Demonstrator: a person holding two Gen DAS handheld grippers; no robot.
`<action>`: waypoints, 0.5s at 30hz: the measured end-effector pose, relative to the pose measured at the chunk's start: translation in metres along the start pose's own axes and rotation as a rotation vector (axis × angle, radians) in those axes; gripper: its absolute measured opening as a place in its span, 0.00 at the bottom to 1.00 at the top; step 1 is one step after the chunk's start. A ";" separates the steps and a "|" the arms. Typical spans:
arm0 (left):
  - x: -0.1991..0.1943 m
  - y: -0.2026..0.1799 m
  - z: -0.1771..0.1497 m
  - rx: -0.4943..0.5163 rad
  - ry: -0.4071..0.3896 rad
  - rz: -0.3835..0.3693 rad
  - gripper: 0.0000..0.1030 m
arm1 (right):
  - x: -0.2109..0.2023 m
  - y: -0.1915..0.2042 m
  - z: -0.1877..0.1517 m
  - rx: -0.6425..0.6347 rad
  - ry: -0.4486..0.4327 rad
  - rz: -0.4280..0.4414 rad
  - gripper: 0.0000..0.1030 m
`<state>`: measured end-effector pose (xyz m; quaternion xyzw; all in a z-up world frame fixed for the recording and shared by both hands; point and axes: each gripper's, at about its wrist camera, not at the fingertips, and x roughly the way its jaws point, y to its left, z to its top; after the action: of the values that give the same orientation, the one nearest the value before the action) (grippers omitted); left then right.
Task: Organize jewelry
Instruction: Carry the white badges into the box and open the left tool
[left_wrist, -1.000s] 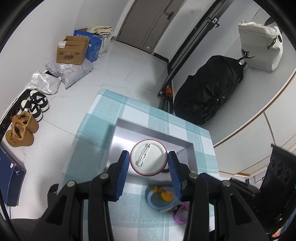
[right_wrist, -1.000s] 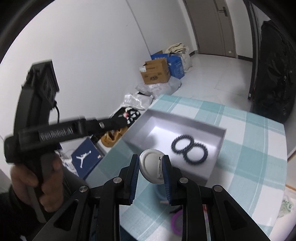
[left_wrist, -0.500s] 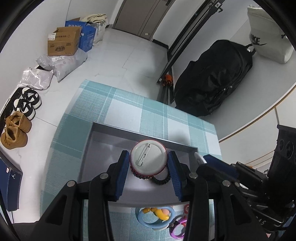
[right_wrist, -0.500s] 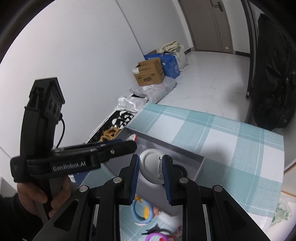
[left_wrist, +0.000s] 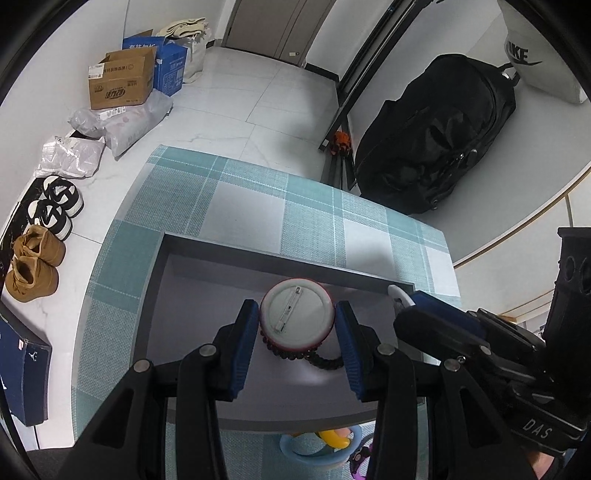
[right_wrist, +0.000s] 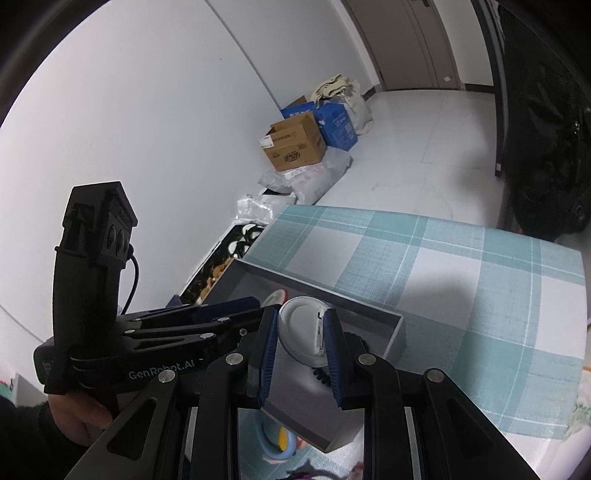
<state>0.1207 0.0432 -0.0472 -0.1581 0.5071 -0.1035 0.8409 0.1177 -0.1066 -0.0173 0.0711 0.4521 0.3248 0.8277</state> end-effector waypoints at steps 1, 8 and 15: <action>0.000 0.000 0.000 0.002 0.001 0.003 0.36 | 0.000 -0.002 -0.001 0.009 0.006 -0.001 0.23; 0.003 0.000 0.000 0.002 0.008 -0.007 0.36 | -0.002 -0.004 -0.003 0.021 0.011 -0.014 0.23; 0.001 -0.003 0.002 0.017 0.021 -0.045 0.36 | -0.004 0.000 0.001 0.009 -0.001 -0.036 0.27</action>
<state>0.1233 0.0402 -0.0462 -0.1614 0.5113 -0.1283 0.8343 0.1171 -0.1088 -0.0143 0.0668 0.4542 0.3077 0.8334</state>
